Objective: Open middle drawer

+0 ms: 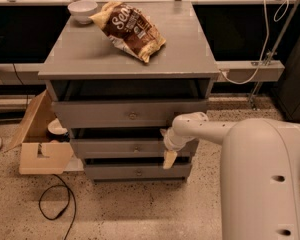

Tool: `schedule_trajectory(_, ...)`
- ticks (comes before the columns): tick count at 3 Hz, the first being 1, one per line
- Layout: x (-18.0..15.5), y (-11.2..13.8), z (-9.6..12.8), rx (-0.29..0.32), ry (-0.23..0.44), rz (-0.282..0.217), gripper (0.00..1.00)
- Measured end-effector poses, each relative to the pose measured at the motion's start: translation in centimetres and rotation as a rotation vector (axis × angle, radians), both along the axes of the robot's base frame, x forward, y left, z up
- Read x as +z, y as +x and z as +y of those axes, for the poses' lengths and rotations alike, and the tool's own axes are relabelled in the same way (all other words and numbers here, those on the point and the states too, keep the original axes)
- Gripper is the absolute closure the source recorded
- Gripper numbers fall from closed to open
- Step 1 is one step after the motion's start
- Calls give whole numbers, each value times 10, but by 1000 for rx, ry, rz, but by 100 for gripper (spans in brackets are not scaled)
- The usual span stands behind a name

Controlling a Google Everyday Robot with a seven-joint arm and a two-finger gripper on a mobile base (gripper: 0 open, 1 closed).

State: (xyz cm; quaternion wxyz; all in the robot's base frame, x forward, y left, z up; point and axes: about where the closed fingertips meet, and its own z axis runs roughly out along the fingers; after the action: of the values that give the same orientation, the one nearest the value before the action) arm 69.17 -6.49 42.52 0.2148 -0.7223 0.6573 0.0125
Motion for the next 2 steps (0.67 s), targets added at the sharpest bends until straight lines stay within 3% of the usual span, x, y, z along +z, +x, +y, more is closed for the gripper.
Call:
schedule_trajectory(1,-18,11,4,-16,28,23,0)
schedule_trajectory(2,-35,12,7,-21,93,71,14)
